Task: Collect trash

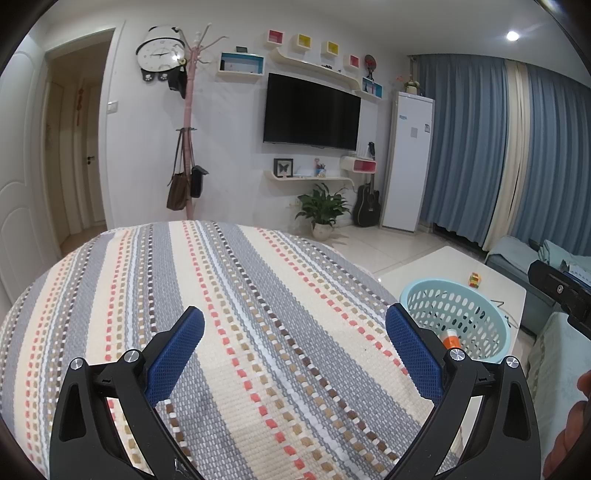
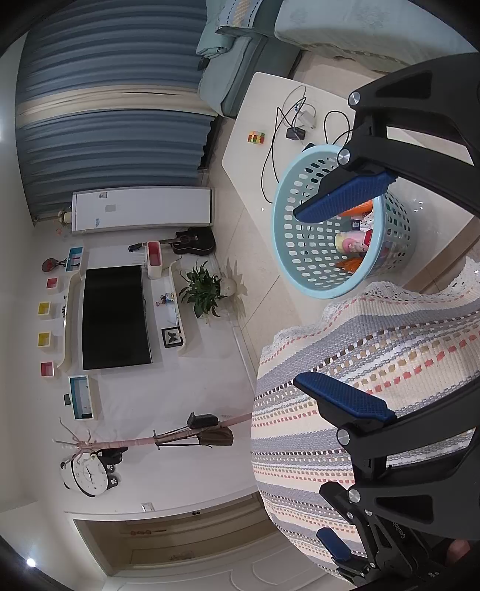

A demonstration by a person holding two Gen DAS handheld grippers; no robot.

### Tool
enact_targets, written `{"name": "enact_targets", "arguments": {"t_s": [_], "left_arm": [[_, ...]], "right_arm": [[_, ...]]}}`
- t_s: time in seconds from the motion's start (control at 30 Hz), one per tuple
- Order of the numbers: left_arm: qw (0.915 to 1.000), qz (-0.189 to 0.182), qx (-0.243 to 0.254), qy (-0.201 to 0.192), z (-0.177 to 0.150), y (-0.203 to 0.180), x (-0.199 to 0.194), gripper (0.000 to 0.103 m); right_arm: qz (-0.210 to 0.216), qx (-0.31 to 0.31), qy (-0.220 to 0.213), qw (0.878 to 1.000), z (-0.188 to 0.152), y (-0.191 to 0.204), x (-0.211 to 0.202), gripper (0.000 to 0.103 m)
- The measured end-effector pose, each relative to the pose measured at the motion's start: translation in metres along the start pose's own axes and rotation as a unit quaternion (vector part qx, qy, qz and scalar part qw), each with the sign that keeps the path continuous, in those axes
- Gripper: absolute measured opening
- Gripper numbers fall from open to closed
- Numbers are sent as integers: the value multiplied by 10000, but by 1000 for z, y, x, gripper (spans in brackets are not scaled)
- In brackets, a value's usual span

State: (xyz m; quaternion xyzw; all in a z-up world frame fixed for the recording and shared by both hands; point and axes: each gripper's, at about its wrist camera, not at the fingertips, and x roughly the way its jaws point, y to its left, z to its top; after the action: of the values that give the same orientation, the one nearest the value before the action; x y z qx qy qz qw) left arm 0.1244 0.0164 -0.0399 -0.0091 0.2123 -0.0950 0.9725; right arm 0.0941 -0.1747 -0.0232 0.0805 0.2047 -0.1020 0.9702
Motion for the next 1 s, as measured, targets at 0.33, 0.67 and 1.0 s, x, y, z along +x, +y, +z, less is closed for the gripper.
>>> {"name": "enact_targets", "arguments": {"t_s": [0.33,0.67,1.0], "left_arm": [[10000,-12,21,-3,-2,1,1,96],[10000,-10,18,-4,-2,1,0,96],[10000,30,21,11,-2,1,0,96]], "right_arm": [[31,22,70,10000,-2,0,2,79],[30,28,76,10000,-2,0,4,79],[46,40,79,10000,-2,0,3,79]]}}
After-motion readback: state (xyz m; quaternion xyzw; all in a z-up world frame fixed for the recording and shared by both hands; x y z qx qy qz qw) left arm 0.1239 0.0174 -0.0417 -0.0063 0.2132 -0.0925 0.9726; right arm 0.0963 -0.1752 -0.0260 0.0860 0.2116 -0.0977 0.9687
